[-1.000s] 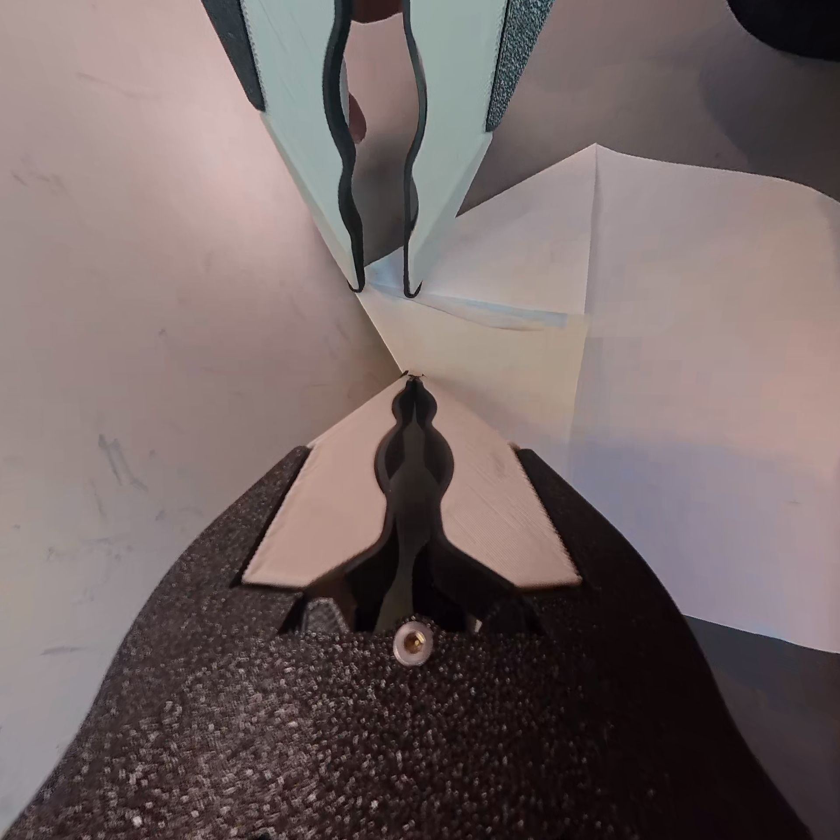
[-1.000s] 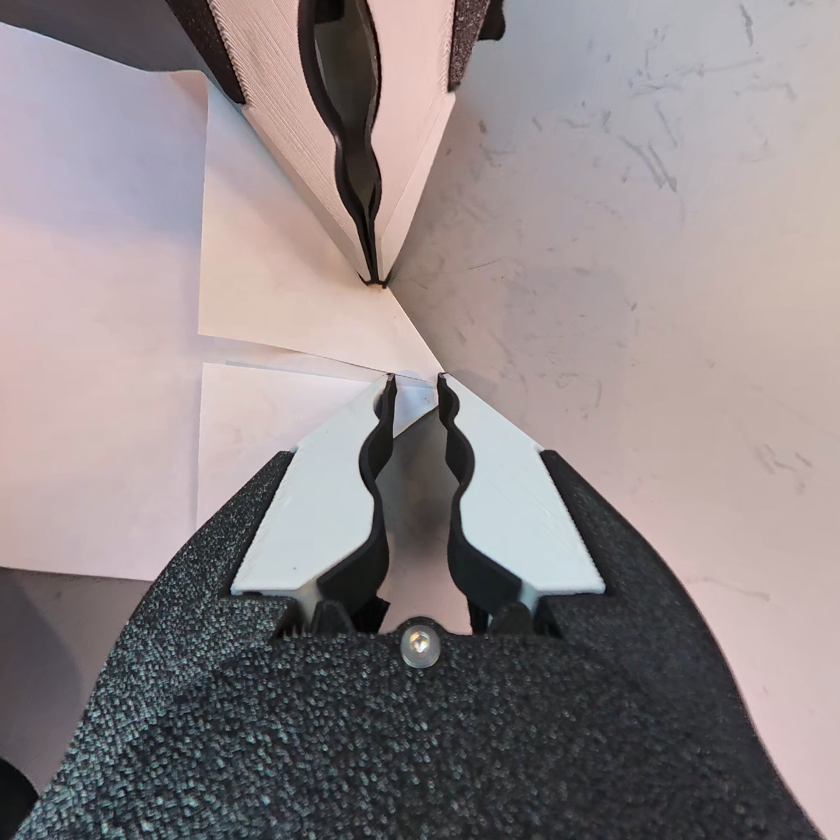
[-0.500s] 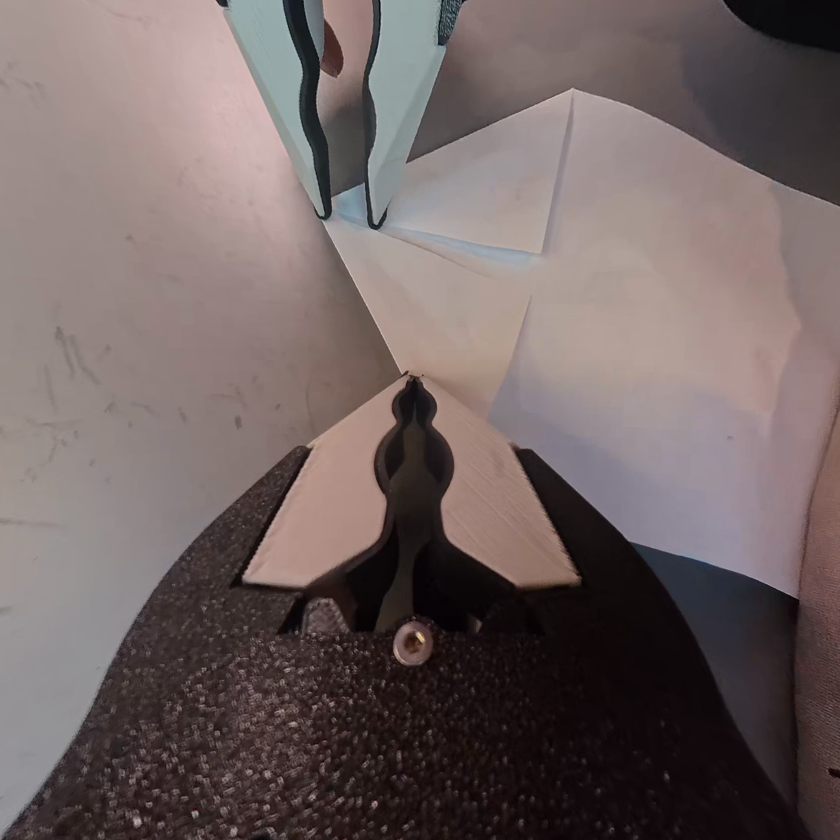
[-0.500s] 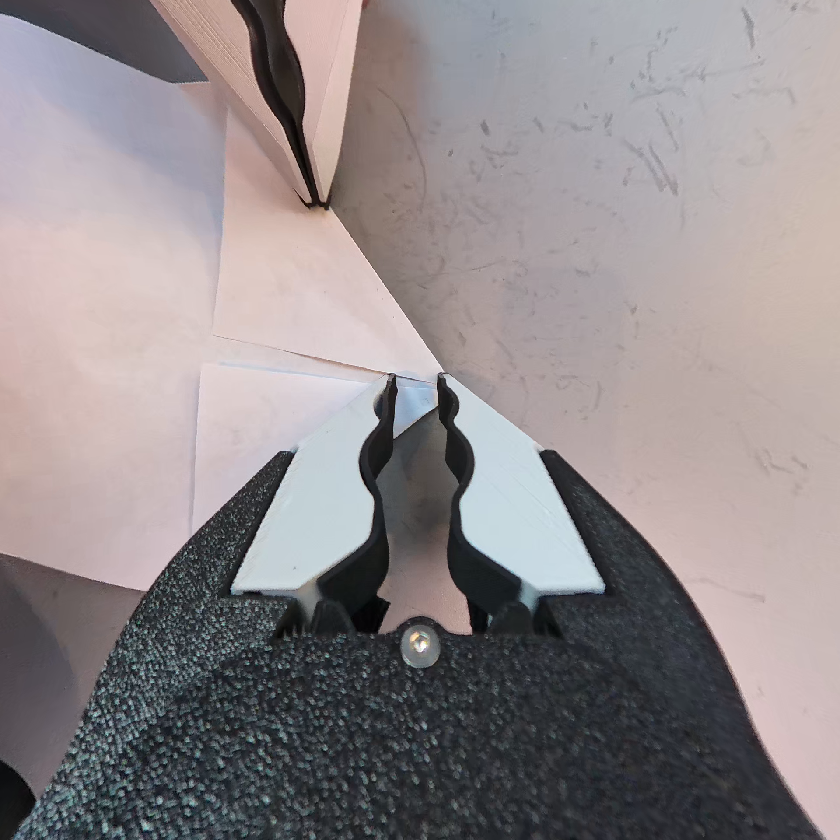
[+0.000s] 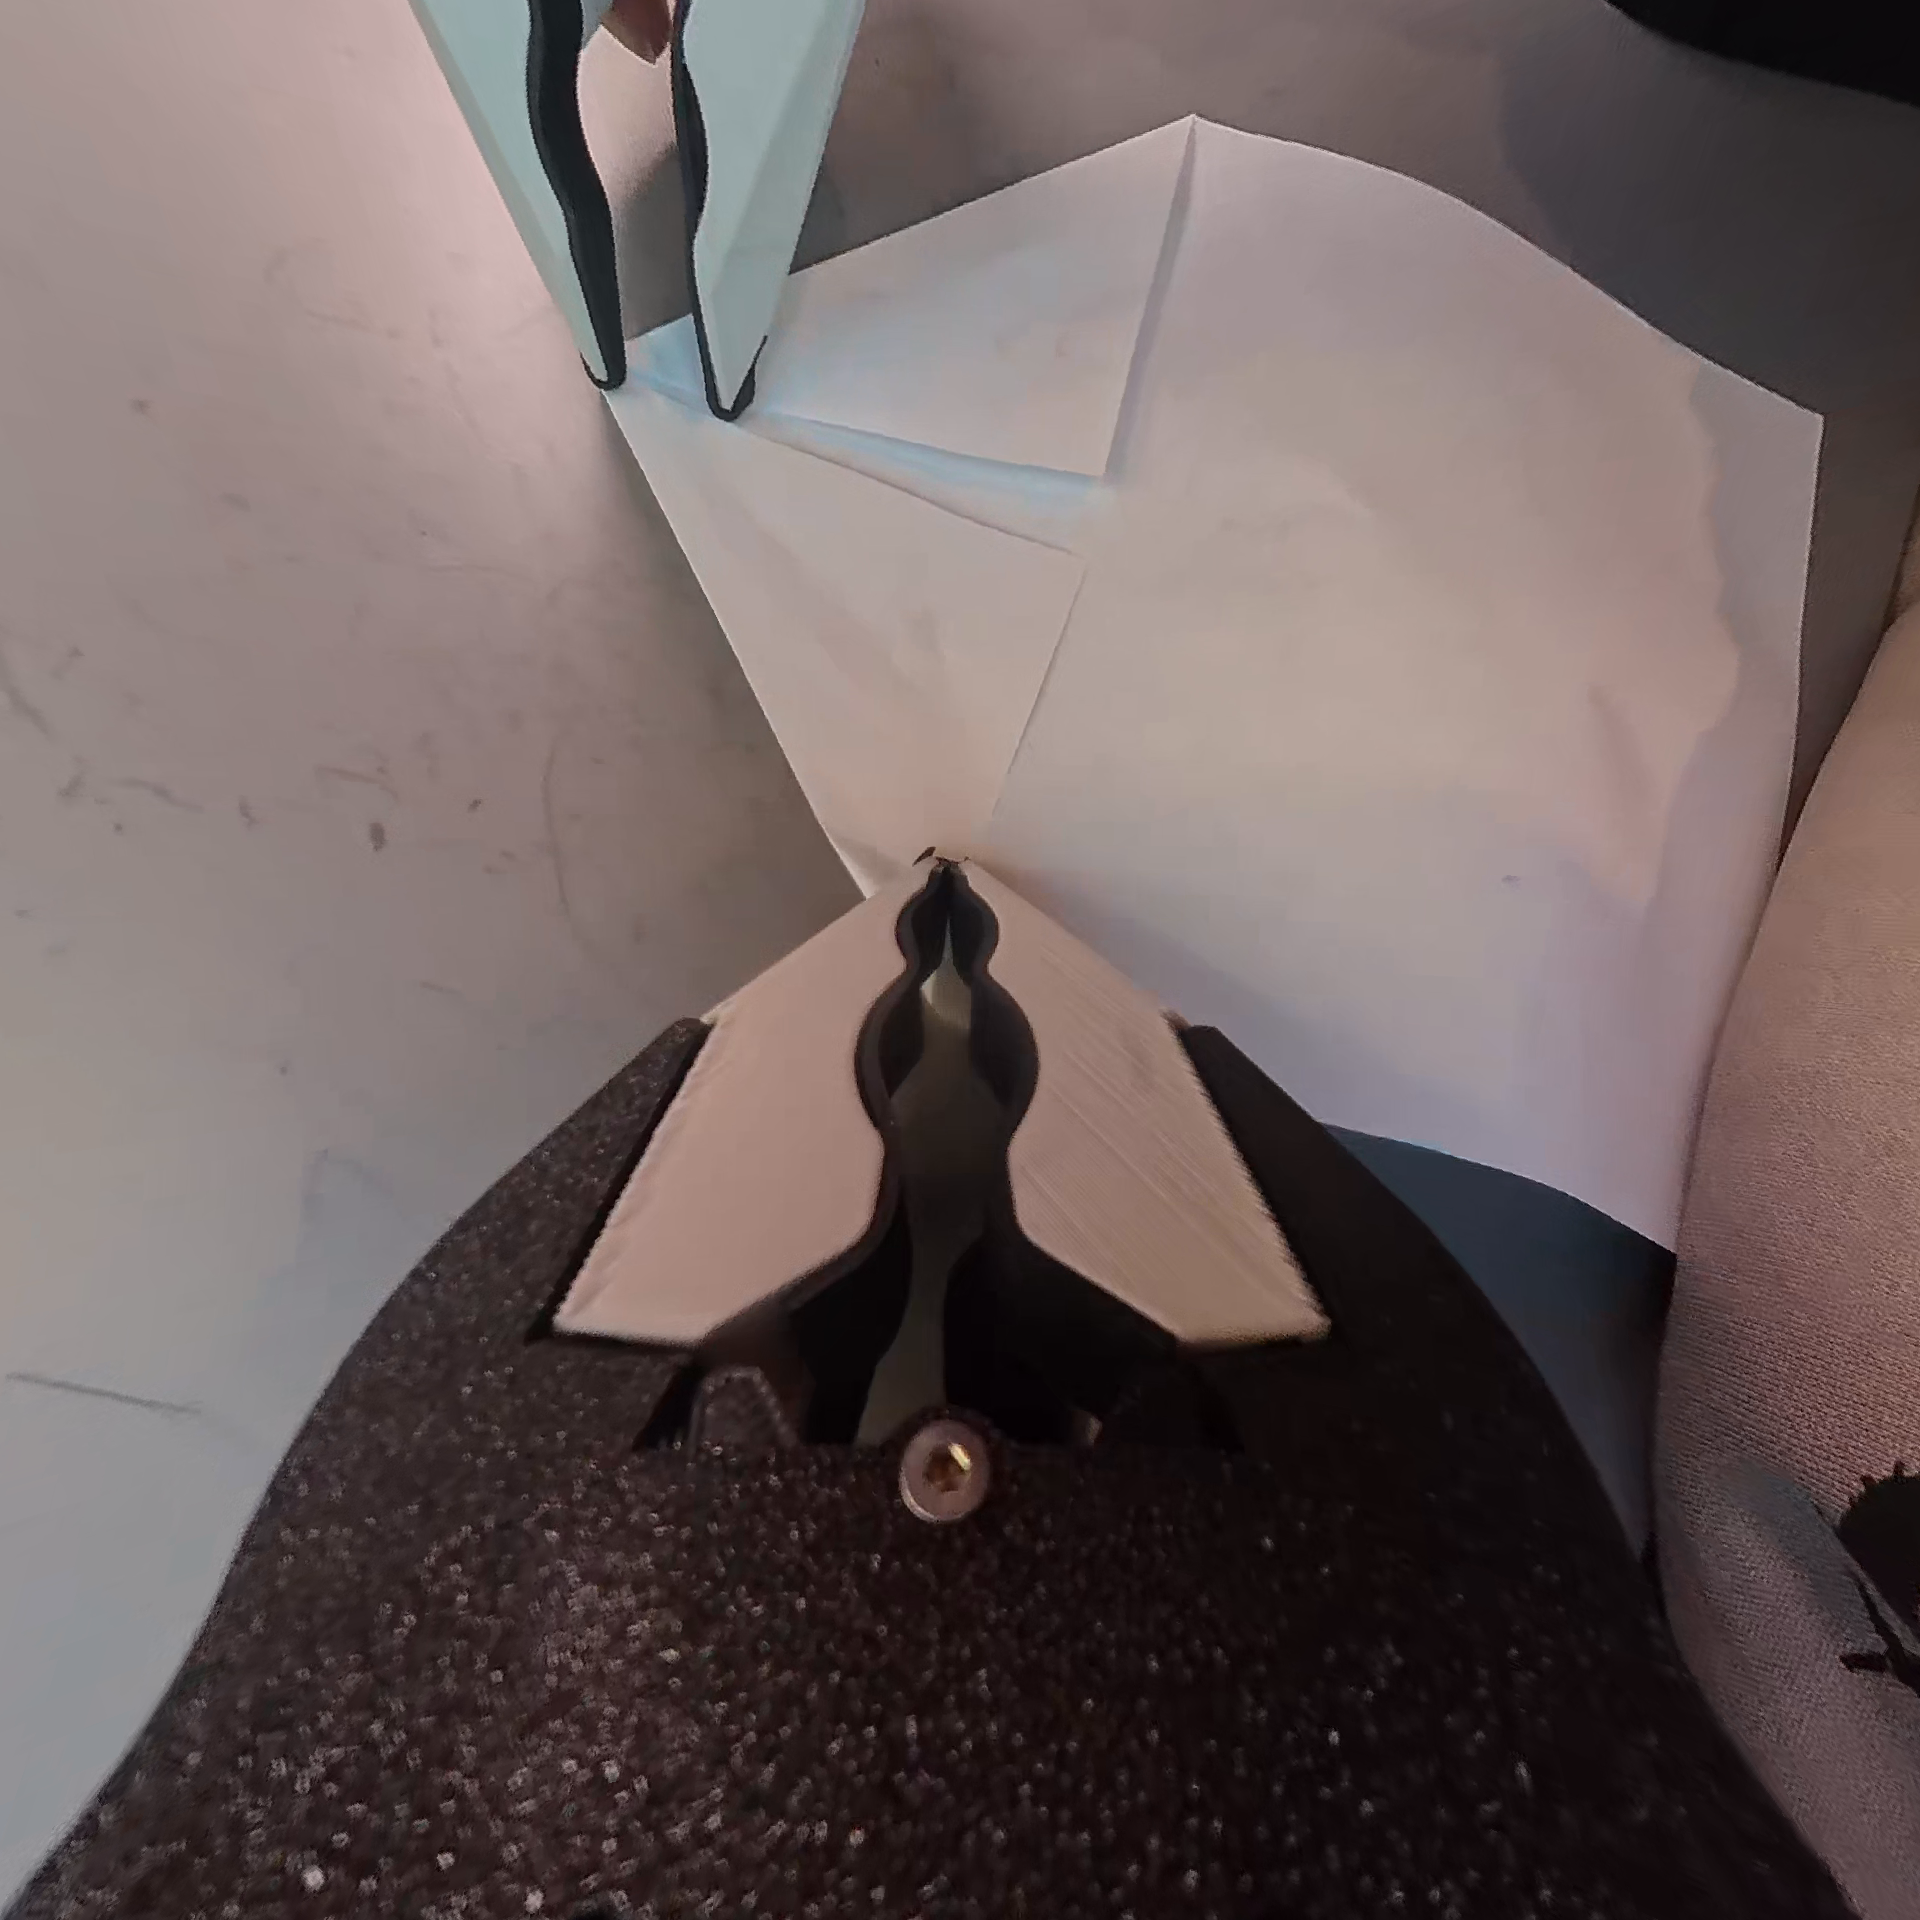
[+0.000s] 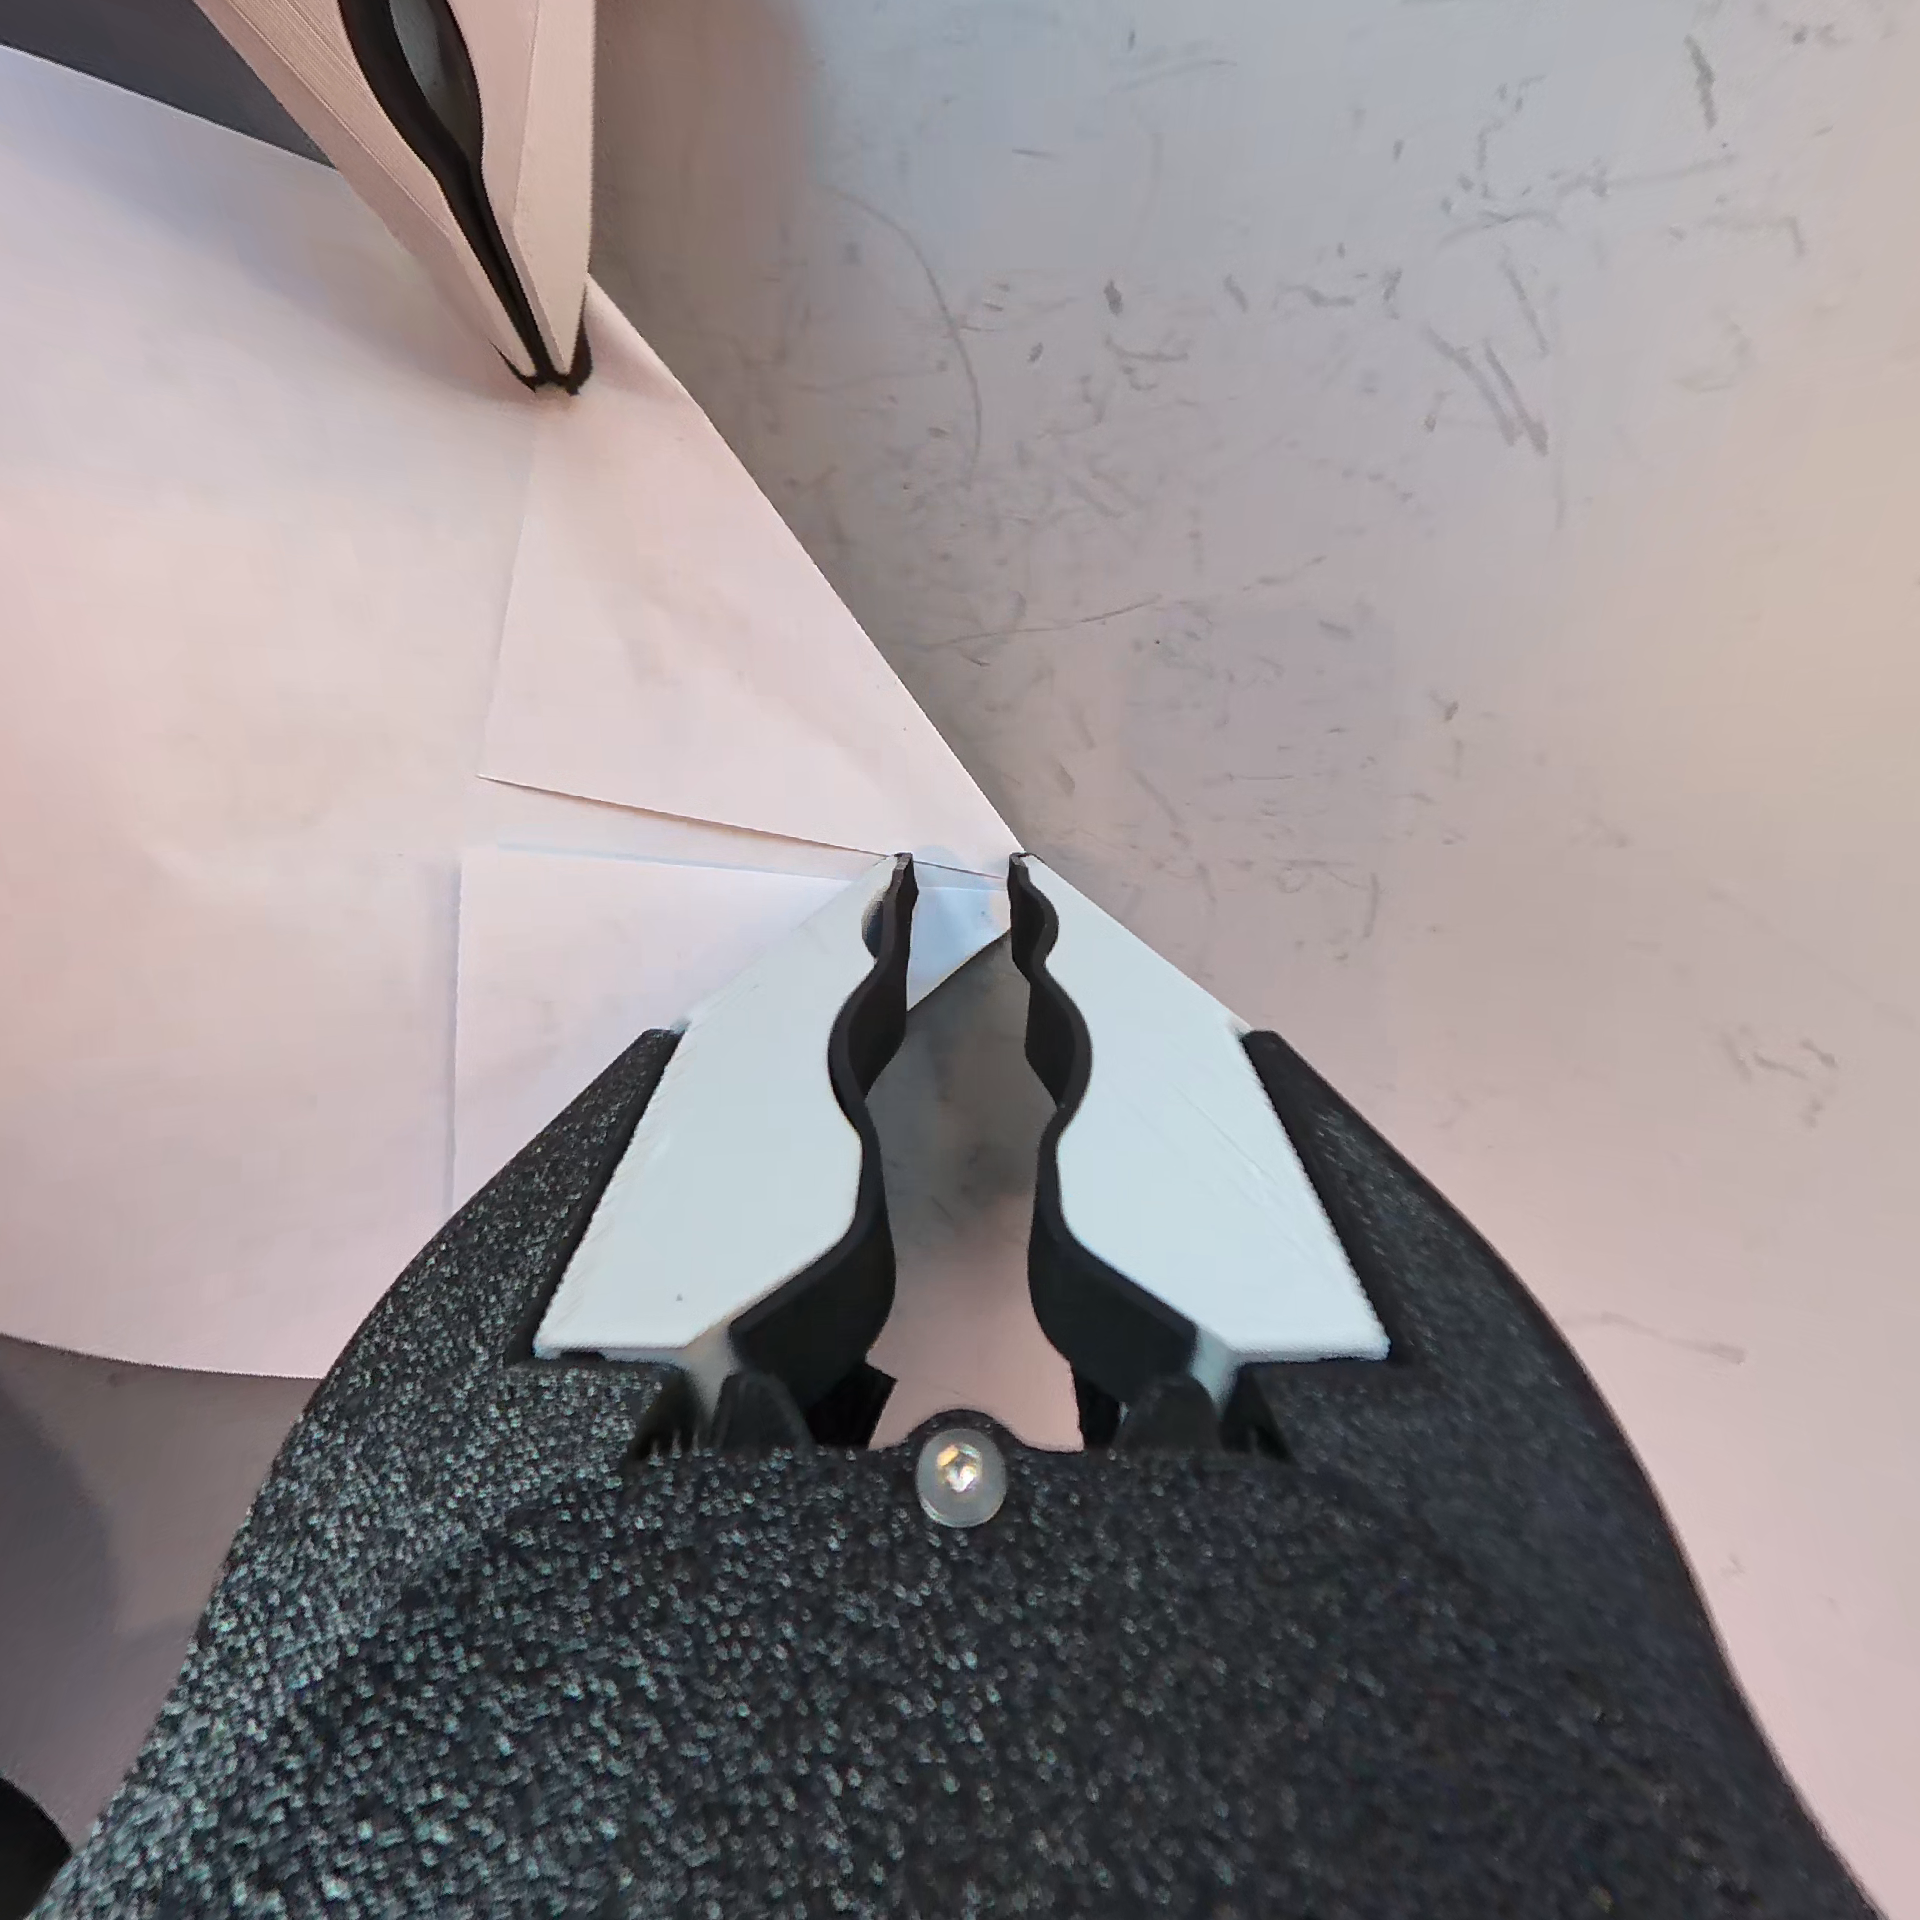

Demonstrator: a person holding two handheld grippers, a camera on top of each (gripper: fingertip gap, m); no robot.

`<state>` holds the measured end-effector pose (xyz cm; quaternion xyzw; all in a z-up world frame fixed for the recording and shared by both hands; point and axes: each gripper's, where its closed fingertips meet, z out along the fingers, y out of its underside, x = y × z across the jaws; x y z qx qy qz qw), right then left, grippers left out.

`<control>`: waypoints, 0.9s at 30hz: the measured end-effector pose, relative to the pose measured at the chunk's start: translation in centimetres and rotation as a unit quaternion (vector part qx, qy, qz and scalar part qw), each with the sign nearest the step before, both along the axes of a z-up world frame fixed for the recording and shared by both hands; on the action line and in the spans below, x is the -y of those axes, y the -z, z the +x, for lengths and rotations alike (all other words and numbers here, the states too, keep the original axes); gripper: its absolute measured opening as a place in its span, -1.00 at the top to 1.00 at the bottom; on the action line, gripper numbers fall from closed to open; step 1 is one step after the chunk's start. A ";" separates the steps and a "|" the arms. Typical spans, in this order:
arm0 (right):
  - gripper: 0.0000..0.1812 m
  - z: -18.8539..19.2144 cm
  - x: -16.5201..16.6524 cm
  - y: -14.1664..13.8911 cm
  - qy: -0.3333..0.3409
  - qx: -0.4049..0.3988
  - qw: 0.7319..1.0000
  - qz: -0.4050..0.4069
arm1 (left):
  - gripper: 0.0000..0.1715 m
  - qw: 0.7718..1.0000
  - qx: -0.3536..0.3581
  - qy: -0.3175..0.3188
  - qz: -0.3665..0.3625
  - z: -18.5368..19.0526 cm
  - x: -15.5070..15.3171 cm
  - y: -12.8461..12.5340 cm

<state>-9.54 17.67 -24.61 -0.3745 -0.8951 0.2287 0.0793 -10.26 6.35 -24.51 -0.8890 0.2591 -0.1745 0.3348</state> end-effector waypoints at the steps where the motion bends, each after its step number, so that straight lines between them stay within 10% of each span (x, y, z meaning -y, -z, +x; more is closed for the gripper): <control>1: 0.81 0.0 0.0 0.0 0.001 -0.001 1.000 0.000 | 1.00 1.000 0.003 -0.001 -0.004 0.0 0.3 0.0; 11: 0.81 0.0 0.0 0.0 0.010 -0.015 1.000 0.006 | 1.00 0.997 0.039 -0.019 -0.057 0.0 2.3 -0.2; 16: 0.80 0.0 -0.1 -0.1 0.022 -0.023 0.999 0.007 | 0.98 0.982 0.181 -0.010 -0.041 0.1 0.9 -5.6; 27: 0.59 1.7 -0.7 -3.1 0.114 -0.073 0.990 -0.038 | 1.00 0.998 -0.049 -0.019 -0.023 -2.0 -2.3 0.0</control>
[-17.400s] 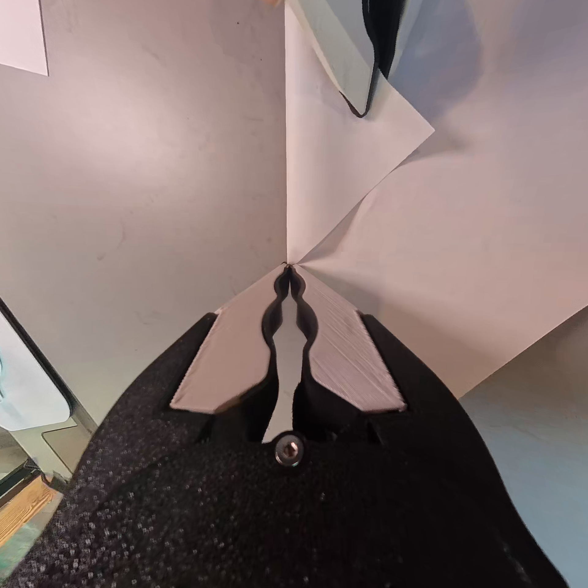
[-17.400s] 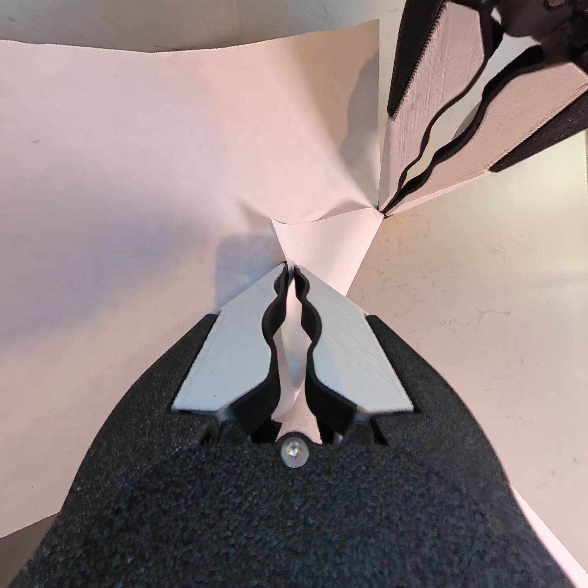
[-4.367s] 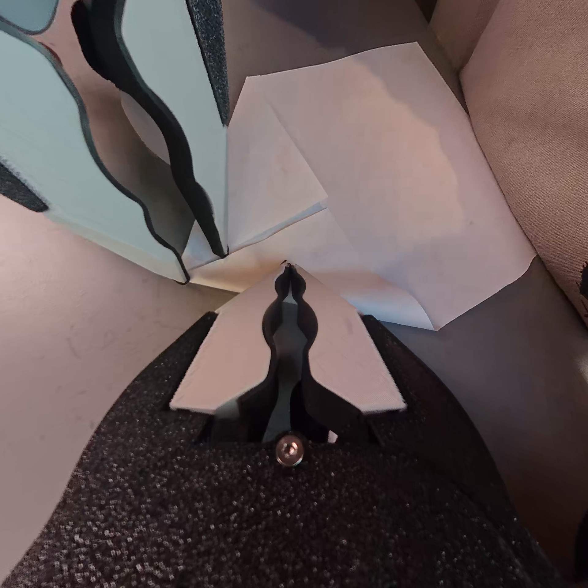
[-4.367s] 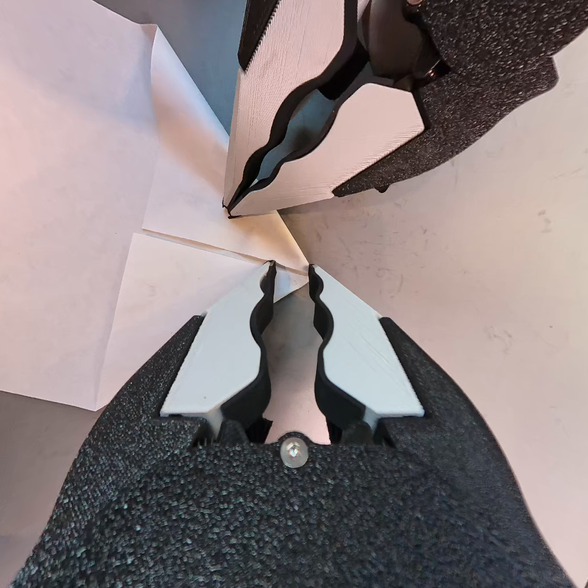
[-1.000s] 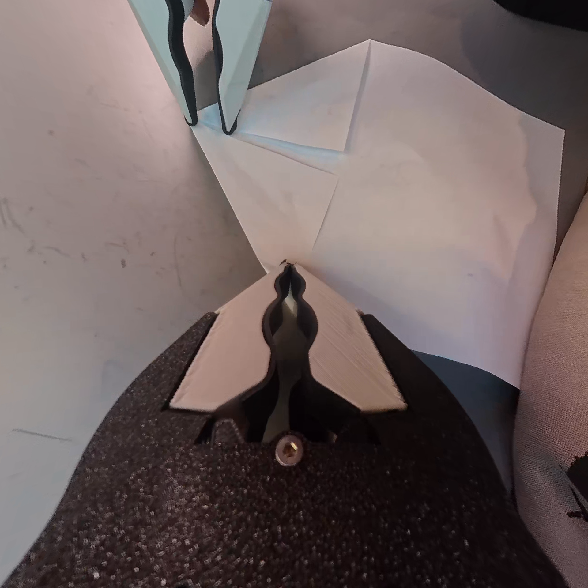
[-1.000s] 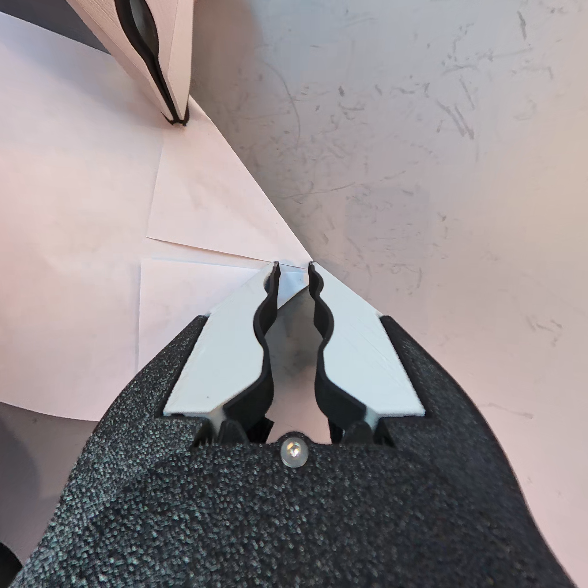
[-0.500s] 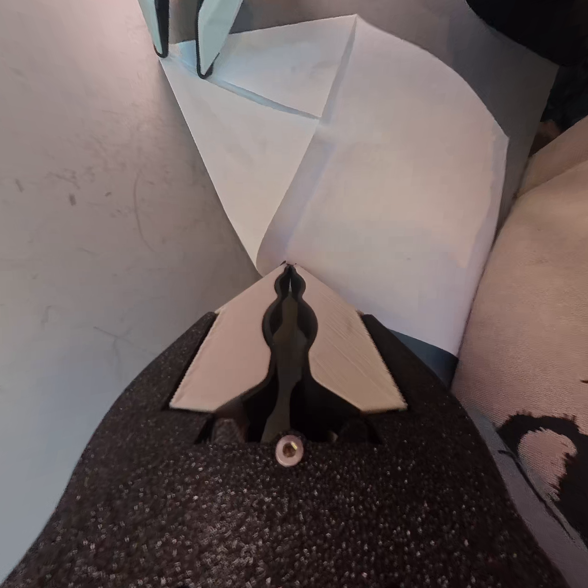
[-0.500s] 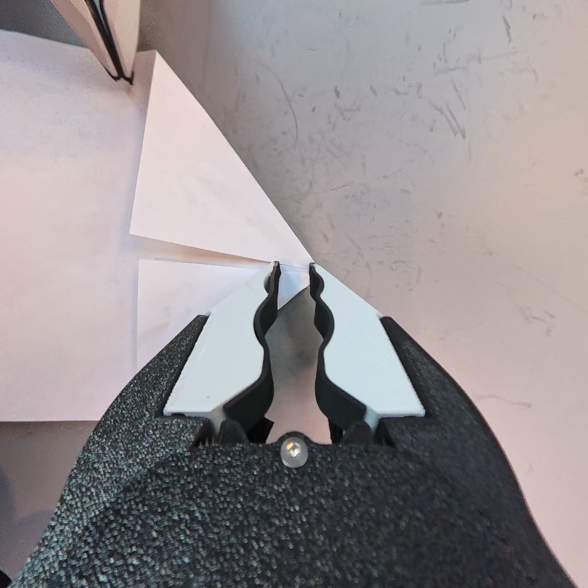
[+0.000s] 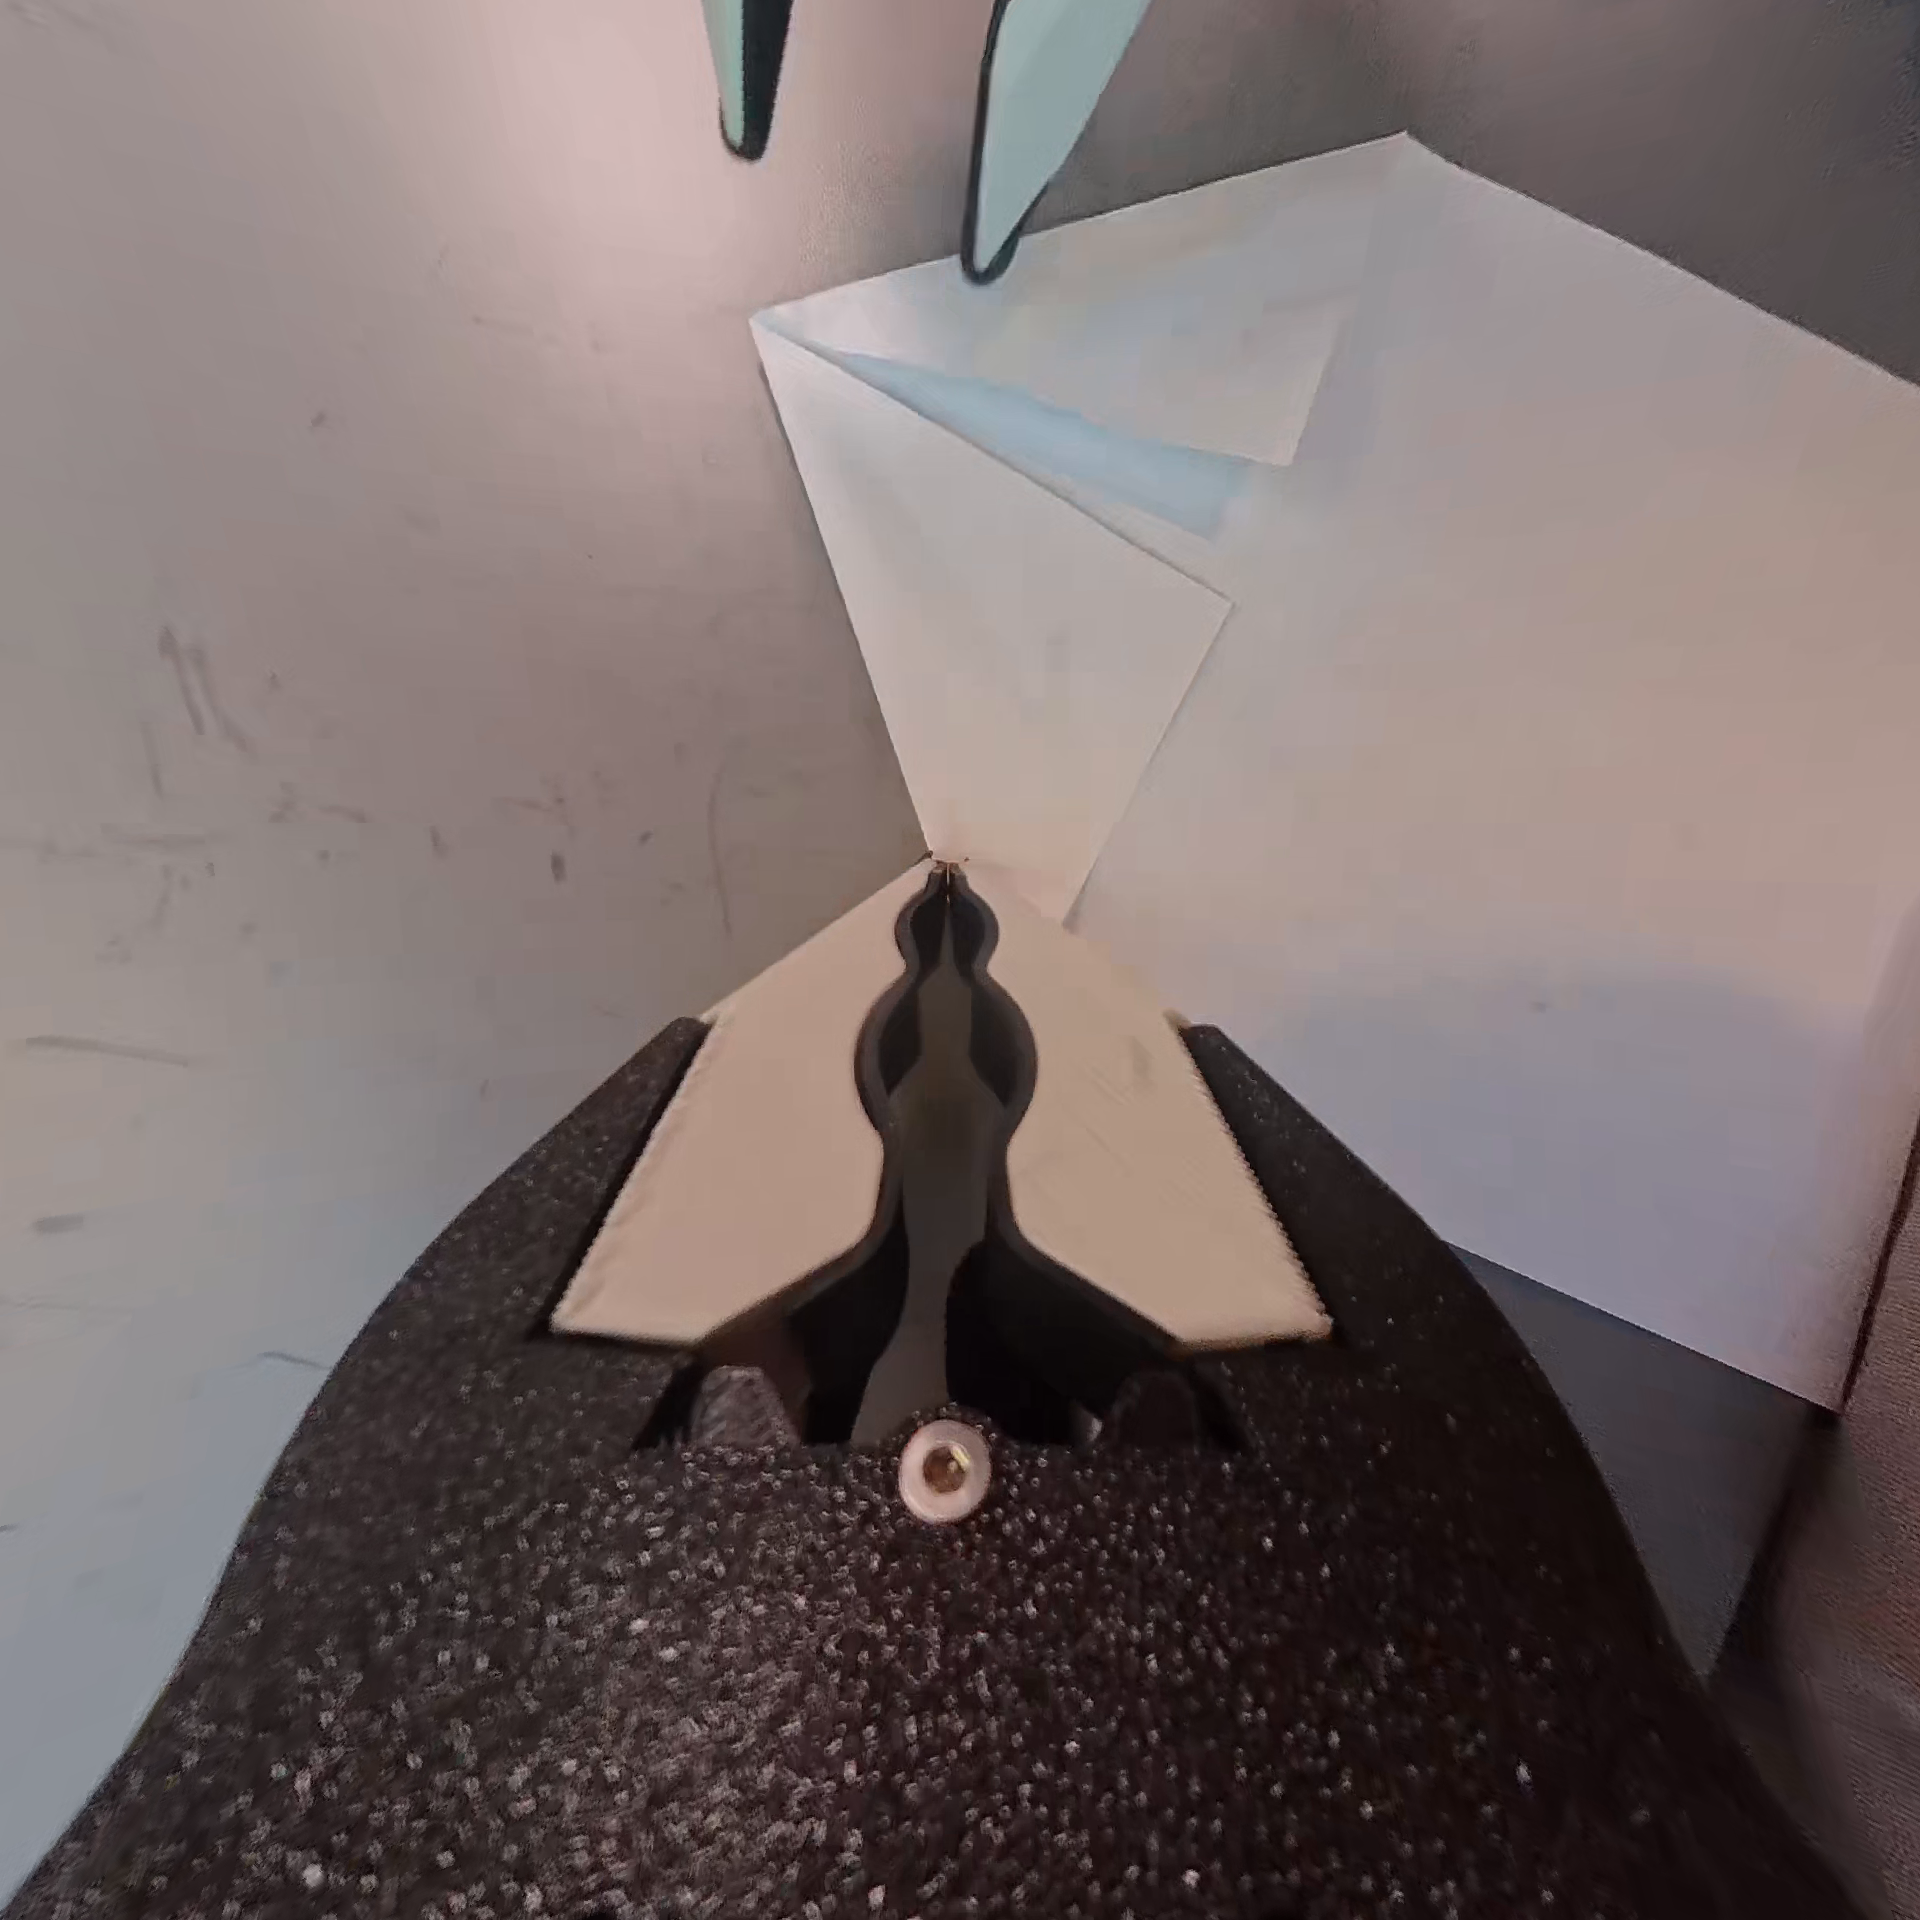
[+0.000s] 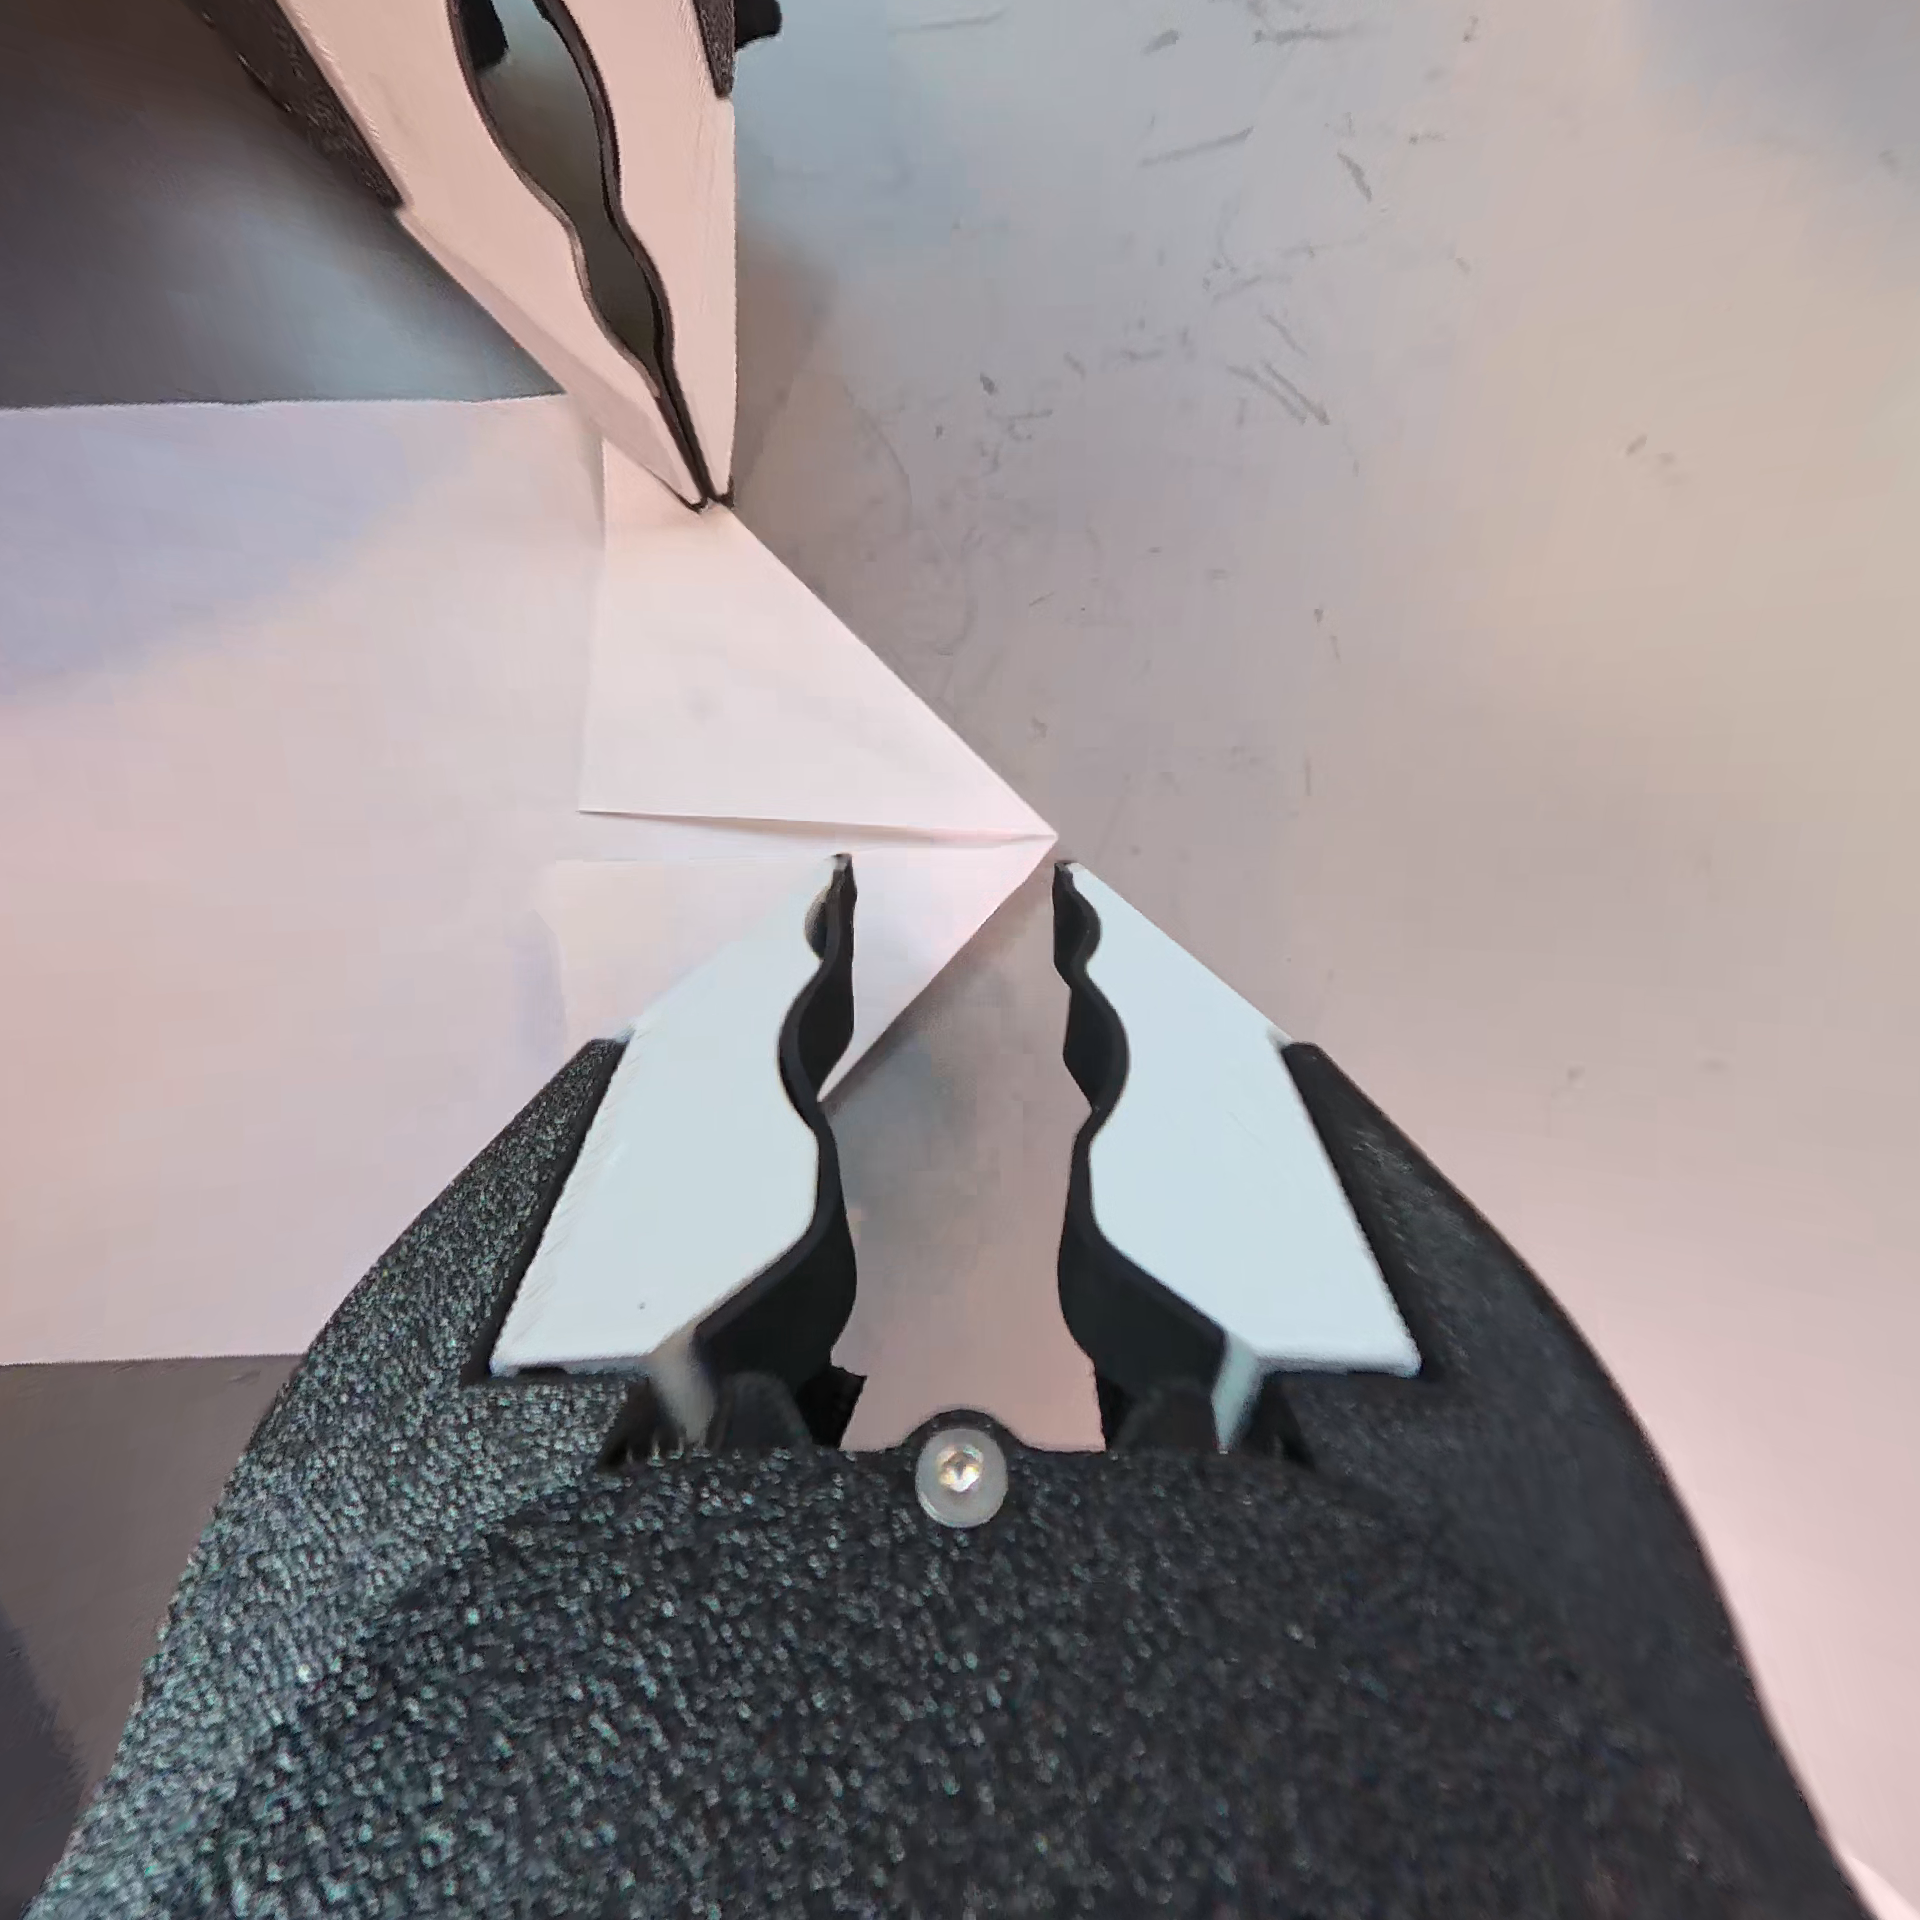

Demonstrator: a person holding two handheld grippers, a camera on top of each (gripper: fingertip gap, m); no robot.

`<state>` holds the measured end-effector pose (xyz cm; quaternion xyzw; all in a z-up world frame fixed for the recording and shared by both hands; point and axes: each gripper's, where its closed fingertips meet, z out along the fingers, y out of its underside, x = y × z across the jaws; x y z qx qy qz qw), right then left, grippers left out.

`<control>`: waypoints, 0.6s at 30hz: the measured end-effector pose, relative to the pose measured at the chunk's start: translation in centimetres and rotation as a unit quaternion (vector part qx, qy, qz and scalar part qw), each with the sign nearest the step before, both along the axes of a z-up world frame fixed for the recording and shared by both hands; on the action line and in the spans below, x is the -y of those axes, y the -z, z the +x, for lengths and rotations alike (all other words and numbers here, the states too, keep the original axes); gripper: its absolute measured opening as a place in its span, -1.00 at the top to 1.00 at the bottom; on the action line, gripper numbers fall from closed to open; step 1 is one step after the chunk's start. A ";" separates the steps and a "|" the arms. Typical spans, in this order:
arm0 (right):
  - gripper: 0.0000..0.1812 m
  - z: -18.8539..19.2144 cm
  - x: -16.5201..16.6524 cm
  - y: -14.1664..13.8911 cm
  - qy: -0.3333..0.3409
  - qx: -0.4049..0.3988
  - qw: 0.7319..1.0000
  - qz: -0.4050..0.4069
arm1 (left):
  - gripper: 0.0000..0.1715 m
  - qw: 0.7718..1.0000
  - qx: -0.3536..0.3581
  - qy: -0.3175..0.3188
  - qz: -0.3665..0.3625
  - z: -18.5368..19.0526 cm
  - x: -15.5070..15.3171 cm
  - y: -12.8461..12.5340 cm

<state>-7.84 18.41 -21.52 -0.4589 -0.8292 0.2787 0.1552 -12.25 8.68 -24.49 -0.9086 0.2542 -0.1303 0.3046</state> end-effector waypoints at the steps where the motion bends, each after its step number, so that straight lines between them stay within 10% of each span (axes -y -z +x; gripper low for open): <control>1: 0.58 0.9 0.0 -0.2 0.013 0.000 1.000 -0.006 | 1.00 1.000 -0.008 -0.002 0.006 0.0 0.0 0.0; 18: 0.66 6.9 1.5 2.9 0.165 0.034 0.985 0.029 | 0.98 0.999 0.012 -0.027 0.019 0.1 -0.1 0.0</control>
